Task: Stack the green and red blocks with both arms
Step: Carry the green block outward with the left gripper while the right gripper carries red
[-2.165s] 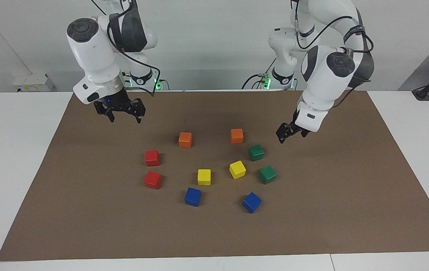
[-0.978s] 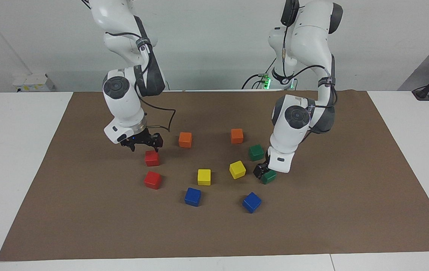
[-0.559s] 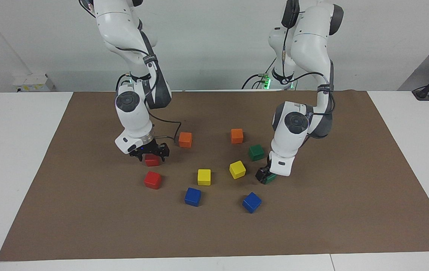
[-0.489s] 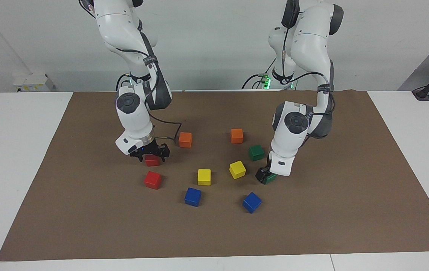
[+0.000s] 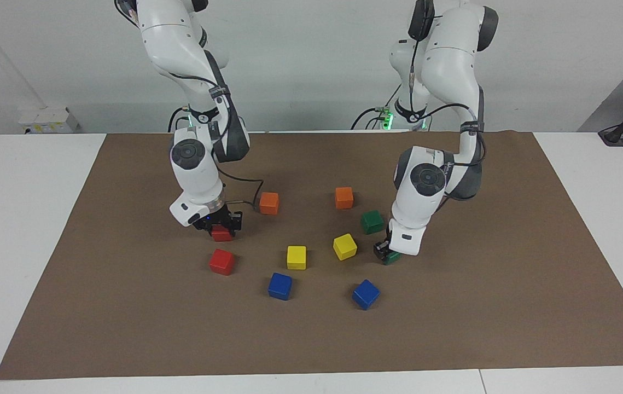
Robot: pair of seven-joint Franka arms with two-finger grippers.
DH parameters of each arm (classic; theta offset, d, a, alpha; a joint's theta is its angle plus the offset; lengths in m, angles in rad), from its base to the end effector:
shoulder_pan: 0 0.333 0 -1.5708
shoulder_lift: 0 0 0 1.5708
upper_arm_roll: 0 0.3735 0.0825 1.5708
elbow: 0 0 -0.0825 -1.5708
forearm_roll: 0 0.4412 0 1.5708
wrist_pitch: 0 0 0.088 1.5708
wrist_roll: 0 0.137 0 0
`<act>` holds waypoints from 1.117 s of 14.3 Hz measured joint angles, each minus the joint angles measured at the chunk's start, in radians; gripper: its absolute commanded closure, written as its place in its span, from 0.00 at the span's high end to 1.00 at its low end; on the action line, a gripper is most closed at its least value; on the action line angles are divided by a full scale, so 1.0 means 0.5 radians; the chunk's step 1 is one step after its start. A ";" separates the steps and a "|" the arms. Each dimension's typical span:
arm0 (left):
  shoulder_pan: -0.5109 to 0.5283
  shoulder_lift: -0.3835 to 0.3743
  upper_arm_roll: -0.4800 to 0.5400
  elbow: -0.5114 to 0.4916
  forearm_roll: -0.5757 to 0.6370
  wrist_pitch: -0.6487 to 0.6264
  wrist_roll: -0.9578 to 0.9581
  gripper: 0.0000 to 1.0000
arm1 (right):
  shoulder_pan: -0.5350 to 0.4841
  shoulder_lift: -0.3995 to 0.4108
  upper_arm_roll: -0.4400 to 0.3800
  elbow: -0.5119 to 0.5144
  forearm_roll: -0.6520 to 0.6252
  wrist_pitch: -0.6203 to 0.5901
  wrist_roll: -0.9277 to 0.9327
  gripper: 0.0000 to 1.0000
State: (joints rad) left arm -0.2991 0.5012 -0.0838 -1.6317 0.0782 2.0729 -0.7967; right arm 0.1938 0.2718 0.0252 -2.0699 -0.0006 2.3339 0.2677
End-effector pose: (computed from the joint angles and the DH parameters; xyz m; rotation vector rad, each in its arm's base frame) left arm 0.6994 -0.2677 0.3146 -3.0301 -0.5879 0.0510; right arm 0.6254 0.1389 0.2848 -3.1363 0.0771 0.0141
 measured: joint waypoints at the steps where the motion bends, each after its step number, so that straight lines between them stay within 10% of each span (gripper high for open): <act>1: 0.019 -0.005 0.003 0.039 0.041 -0.084 0.065 0.00 | 0.000 -0.001 0.000 -0.003 0.000 -0.003 -0.006 0.00; 10: 0.665 -0.189 0.011 -0.025 -0.012 -0.252 1.574 0.00 | -0.316 -0.064 -0.044 0.402 0.000 -0.457 -0.514 0.00; 16: 0.737 -0.209 0.006 -0.225 -0.073 -0.090 1.760 0.00 | -0.689 -0.074 -0.048 0.429 0.000 -0.506 -1.089 0.00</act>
State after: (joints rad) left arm 0.0694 0.3968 -0.0810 -1.7442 0.0419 2.0278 0.0835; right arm -0.1506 0.2348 0.0012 -1.8554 -0.0008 2.0811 -0.2766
